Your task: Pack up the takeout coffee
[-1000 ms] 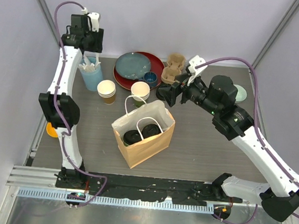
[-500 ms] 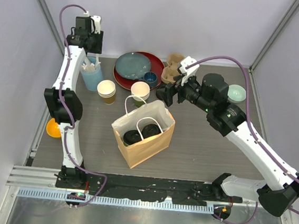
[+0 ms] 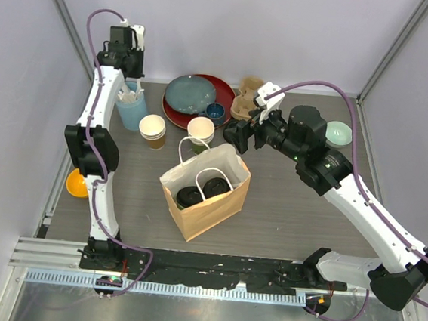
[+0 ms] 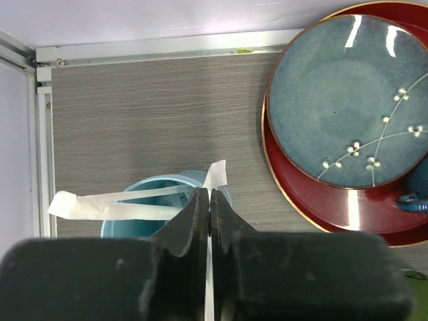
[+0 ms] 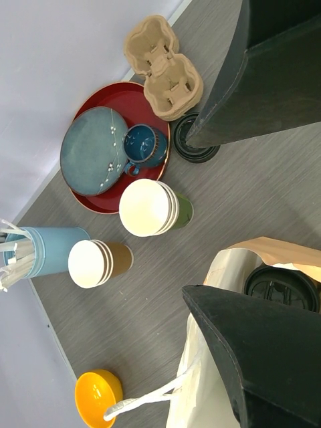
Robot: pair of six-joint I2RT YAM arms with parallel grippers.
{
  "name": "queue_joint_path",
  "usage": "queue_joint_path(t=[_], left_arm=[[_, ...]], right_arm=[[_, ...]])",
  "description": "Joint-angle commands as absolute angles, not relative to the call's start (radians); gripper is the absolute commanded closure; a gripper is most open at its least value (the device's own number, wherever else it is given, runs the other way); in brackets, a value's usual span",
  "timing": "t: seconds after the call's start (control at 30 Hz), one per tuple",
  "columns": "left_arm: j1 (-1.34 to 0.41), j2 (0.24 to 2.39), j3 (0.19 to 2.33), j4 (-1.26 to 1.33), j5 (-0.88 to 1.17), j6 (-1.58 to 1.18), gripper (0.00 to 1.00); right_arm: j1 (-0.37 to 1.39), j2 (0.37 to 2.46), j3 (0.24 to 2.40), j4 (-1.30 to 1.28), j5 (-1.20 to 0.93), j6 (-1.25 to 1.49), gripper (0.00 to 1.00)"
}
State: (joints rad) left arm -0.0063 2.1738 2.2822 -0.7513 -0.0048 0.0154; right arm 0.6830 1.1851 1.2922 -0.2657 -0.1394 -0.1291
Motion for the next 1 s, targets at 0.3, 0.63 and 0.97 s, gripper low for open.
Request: queue_joint_path(t=[0.3, 0.63, 0.97], left_arm=[[-0.005, 2.013, 2.235, -0.698, -0.037, 0.057, 1.0], [0.028, 1.842, 2.178, -0.678, -0.034, 0.112, 1.0], [0.031, 1.658, 2.206, -0.675, 0.123, 0.04, 1.0]], right_arm=[[0.678, 1.164, 1.33, -0.258, -0.141, -0.126, 0.11], [0.678, 1.144, 1.332, -0.264, -0.161, -0.11, 0.11], [0.68, 1.12, 1.342, -0.261, -0.19, -0.095, 0.11]])
